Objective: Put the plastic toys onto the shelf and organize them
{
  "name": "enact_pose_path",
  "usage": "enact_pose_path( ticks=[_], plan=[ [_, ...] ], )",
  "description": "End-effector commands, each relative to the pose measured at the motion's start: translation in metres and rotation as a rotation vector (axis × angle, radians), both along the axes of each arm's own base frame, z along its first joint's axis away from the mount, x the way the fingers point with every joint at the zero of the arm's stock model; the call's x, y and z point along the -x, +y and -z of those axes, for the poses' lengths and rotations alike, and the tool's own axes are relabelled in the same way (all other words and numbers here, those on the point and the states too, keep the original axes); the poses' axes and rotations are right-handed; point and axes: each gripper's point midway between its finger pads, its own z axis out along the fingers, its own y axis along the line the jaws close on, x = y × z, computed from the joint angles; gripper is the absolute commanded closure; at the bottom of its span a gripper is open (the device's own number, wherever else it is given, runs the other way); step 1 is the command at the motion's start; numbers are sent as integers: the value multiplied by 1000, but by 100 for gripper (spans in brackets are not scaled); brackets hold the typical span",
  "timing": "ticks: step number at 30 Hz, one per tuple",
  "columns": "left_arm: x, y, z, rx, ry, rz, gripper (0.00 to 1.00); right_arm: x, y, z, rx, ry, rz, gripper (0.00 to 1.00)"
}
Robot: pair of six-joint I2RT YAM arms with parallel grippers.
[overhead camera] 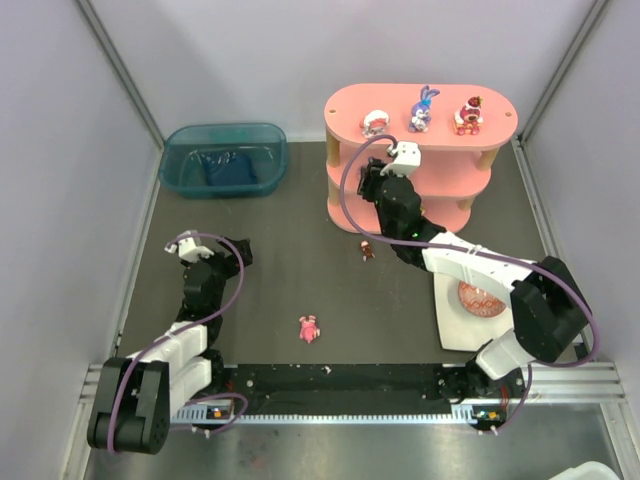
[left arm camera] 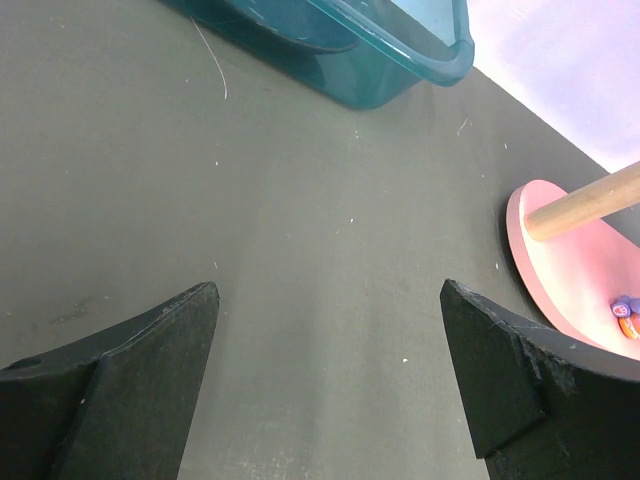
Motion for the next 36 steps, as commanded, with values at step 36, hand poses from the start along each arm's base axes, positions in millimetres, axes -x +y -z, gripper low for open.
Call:
enact_pose_path(
  ticks=[36],
  plan=[
    [-6,1,-20,12,-68,-11,2,65,-14,-45,-109,-75,-142,18]
  ],
)
